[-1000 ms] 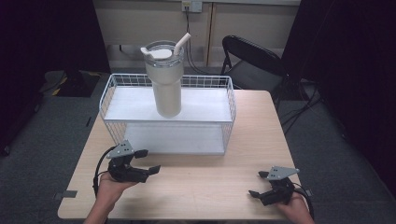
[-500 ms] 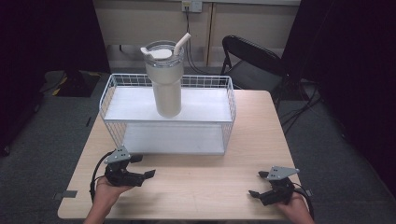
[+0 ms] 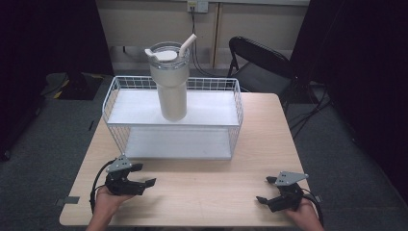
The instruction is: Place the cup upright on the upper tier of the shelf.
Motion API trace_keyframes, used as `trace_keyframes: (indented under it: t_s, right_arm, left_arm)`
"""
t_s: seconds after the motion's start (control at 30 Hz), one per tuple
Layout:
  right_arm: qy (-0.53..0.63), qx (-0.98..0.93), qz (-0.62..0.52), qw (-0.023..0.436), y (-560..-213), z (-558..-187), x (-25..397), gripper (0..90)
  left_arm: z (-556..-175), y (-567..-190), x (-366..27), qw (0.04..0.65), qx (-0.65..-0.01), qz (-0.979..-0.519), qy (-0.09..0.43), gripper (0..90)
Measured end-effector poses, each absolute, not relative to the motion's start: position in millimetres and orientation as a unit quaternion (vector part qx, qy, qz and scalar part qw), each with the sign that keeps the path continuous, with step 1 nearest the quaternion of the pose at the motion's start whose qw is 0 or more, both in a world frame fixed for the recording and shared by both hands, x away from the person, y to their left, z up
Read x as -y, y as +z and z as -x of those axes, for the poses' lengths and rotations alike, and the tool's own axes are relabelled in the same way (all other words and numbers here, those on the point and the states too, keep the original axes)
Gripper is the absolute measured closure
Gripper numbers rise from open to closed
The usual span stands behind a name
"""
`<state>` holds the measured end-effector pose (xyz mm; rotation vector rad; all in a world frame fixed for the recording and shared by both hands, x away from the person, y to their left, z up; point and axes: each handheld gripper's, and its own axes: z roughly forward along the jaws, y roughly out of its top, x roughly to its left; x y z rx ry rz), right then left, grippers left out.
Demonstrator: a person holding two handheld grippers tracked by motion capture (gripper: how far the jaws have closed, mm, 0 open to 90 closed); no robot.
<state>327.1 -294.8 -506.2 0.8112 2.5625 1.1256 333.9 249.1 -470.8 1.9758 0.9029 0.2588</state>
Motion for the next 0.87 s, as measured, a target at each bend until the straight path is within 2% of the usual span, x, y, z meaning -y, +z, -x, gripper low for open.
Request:
trace_keyframes:
  t_s: [0.87]
  right_arm:
    - [0.384,-0.874,-0.276,0.114,-506,-327,295,13.0]
  left_arm:
    - [-329,-480,-254,0.407,-0.37,-0.826,0.124,16.5]
